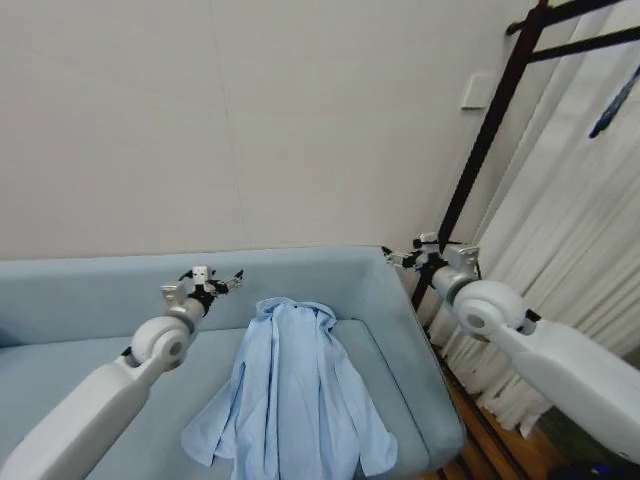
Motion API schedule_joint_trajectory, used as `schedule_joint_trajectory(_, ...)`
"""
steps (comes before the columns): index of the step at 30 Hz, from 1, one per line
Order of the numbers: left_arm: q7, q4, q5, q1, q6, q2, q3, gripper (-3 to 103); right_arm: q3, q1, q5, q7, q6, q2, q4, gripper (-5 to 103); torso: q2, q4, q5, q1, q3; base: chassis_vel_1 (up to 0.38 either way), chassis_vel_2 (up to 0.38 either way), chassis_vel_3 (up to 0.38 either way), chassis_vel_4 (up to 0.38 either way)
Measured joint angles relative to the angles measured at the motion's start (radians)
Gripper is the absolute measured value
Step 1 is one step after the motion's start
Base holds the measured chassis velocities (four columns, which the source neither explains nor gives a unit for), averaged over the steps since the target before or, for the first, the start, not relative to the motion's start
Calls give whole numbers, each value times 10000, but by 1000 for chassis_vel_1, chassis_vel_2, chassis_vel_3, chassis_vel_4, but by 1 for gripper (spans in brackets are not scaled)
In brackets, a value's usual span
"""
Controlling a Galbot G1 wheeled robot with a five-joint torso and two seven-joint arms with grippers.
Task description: Pick up the clothes from the sofa and hang them on the clothes hanger.
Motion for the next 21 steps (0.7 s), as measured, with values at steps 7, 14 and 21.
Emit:
schedule_joint_trajectory(7, -163, -2335, -546, 1898, 103, -146, -1985, 100, -147, 2404, 1429, 1220, -297, -636, 635, 100, 0, 2, -1, 2, 1, 0, 0, 0, 0)
schedule_joint_trajectory(14, 135, -3137, -306, 3324, 241, -828, -2957, 100, 59, 4026, -178, -6, -718, -1558, -41, 100, -3, 0, -1, 3, 3, 0, 0, 0, 0)
schedule_joint_trajectory(21, 213, -2939, -228, 2951, 309, -825, -2621, 100, -739, 5699, -547, -486, -1331, -1419, -2178, 100, -4, -12, 7, 5, 4, 0, 0, 0, 0)
